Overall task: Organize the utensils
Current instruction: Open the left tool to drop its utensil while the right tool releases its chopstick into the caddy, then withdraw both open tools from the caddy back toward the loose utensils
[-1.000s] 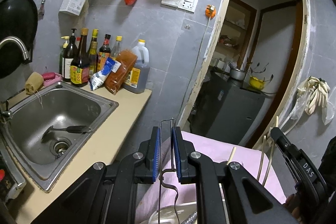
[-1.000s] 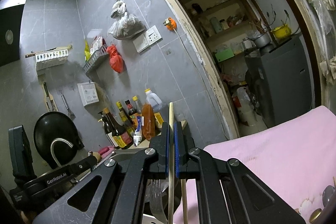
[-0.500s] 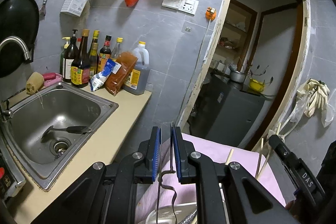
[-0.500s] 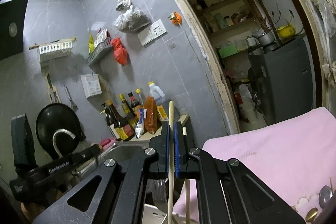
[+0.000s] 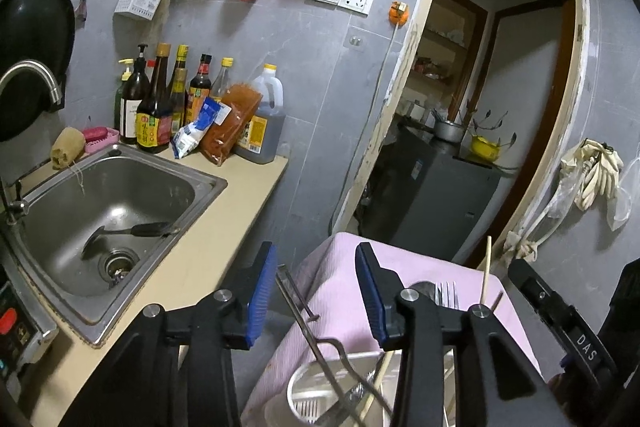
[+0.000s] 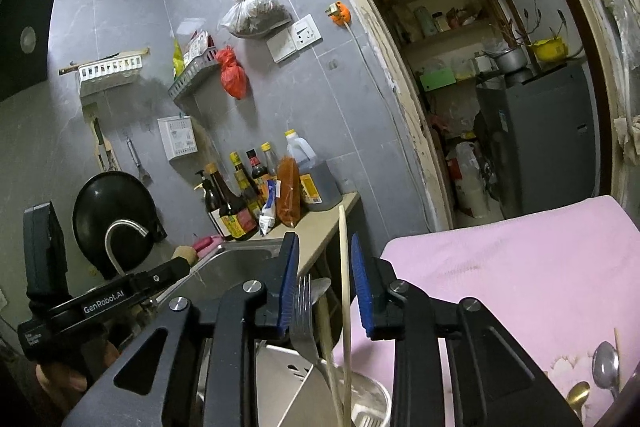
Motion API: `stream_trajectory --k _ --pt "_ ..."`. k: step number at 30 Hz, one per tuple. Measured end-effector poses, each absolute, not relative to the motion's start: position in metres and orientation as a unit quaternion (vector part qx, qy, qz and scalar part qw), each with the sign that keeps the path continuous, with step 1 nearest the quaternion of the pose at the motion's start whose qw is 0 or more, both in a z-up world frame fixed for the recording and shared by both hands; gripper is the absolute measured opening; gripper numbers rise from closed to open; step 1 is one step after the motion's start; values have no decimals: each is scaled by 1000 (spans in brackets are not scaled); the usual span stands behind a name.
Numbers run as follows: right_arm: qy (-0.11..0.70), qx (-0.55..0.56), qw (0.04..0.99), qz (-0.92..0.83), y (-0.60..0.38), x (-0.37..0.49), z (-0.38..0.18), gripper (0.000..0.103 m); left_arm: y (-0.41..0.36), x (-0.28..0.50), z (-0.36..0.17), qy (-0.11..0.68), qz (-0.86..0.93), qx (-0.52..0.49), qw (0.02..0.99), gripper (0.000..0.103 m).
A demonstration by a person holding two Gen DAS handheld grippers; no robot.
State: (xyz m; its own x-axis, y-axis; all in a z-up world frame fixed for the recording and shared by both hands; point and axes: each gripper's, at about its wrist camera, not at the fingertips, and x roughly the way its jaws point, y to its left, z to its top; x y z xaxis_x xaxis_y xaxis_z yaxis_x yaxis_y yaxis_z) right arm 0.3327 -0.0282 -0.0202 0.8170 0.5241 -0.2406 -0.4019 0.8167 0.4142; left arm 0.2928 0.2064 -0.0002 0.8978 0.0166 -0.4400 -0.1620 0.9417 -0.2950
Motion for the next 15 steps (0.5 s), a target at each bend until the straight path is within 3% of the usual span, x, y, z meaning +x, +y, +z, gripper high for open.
stream_trajectory --k 12,15 --pt "186 178 935 244 -34 326 -24 30 191 286 -20 263 38 -152 952 42" --pt "185 180 936 240 -41 318 -24 38 187 284 -17 265 33 -149 952 43"
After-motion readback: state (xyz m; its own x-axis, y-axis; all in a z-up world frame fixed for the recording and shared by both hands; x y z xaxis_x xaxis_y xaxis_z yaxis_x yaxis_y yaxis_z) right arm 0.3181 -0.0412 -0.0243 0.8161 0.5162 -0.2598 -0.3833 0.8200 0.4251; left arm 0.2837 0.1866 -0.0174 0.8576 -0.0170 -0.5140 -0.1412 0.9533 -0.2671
